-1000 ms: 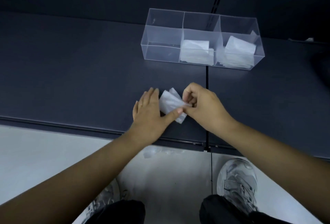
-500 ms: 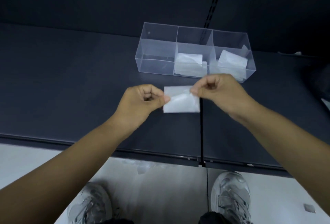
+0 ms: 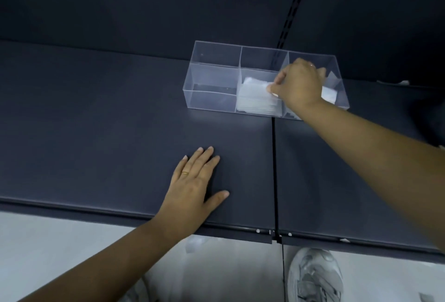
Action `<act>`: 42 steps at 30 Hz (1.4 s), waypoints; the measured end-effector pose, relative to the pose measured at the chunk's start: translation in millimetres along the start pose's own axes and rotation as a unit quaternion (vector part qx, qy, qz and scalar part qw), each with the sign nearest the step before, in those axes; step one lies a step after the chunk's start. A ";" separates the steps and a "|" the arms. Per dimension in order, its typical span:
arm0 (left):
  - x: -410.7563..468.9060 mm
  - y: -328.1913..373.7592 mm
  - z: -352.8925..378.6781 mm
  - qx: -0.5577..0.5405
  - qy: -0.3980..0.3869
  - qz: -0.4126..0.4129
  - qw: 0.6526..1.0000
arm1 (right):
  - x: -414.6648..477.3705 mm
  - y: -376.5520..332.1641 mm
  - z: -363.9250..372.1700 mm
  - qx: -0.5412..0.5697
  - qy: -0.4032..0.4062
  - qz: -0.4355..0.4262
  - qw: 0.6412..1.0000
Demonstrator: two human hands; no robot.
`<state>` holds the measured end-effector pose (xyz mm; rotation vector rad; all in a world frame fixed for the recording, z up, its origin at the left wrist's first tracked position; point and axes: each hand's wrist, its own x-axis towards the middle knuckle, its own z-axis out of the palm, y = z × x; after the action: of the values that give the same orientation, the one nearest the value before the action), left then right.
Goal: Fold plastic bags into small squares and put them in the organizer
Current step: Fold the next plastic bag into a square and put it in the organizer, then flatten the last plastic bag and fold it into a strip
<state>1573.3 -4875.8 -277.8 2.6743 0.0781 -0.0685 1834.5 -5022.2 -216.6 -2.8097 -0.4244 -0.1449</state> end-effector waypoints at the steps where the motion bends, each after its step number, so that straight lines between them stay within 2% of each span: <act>1: -0.7 -1.0 0.6 0.013 -0.004 0.006 1.000 | -0.5 -0.2 -0.8 -0.012 -0.002 -0.008 1.000; 3: -1.6 -1.8 1.0 0.040 -0.010 0.013 0.999 | -1.6 -1.7 -4.7 0.009 0.008 -0.036 0.999; 5: -2.3 -2.4 1.3 0.062 -0.015 0.012 0.998 | -3.6 -4.4 -7.3 0.073 0.010 -0.104 0.992; 6: -2.6 -2.6 1.5 0.074 -0.017 0.012 0.997 | -6.1 -6.0 -7.0 0.089 -0.012 -0.145 0.985; 8: -3.7 -3.1 2.4 0.107 -0.019 0.016 0.994 | -13.5 -9.6 -4.2 0.064 -0.109 -0.209 0.970; 10: -4.5 -3.3 3.8 0.126 -0.019 0.017 0.992 | -20.3 -11.8 0.5 0.016 -0.188 -0.228 0.955; 14: -7.0 -4.0 2.9 0.156 -0.017 0.022 0.987 | -23.3 -15.3 -0.9 -0.031 -0.205 -0.214 0.954; 15: -8.3 -4.4 2.0 0.162 -0.017 0.025 0.986 | -26.6 -16.1 -2.2 -0.049 -0.197 -0.216 0.955; 17: -14.3 -6.8 0.3 0.166 -0.017 0.027 0.986 | -46.0 -19.2 -5.5 -0.045 -0.119 -0.241 0.962; 19: -21.7 -11.4 -2.7 0.168 -0.011 0.025 0.985 | -86.6 -25.8 -10.2 0.041 -0.030 -0.282 0.958; 20: -30.4 -15.9 -3.2 0.170 -0.008 0.020 0.985 | -116.4 -29.7 -7.9 0.084 -0.026 -0.307 0.948; 22: -41.6 -25.1 -5.6 0.175 -0.006 0.008 0.984 | -187.7 -28.1 7.2 0.114 -0.114 -0.349 0.923; 23: -46.9 -28.9 -6.7 0.178 -0.007 0.004 0.984 | -226.8 -26.3 18.1 0.113 -0.197 -0.370 0.901; 25: -52.5 -33.8 -8.8 0.178 -0.010 0.003 0.984 | -291.6 -24.5 38.7 0.107 -0.383 -0.390 0.831; 26: -54.5 -35.4 -9.8 0.176 -0.012 0.004 0.984 | -307.1 -23.1 50.3 0.094 -0.419 -0.391 0.814; 30: -57.5 -38.5 -11.2 0.154 -0.017 0.006 0.988 | -296.2 -29.2 85.8 0.032 -0.405 -0.353 0.843; 33: -57.4 -41.5 -14.5 0.096 -0.008 0.005 0.995 | -293.4 -33.9 92.3 0.039 -0.402 -0.340 0.850; 37: -53.7 -37.9 -27.7 -0.111 -0.011 -0.053 0.992 | -291.5 -36.8 57.7 0.130 -0.441 -0.310 0.832; 40: -56.1 -33.9 -49.9 -0.304 -0.042 -0.120 0.944 | -286.3 -50.3 10.8 0.313 -0.424 -0.230 0.818; 42: -56.3 -29.2 -62.7 -0.415 -0.087 -0.119 0.898 | -269.5 -52.9 -18.0 0.432 -0.415 -0.140 0.788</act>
<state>1517.5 -4824.0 -231.4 1.7816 0.3045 -0.2822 1561.1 -5053.0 -223.2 -1.7305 -0.8227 1.0011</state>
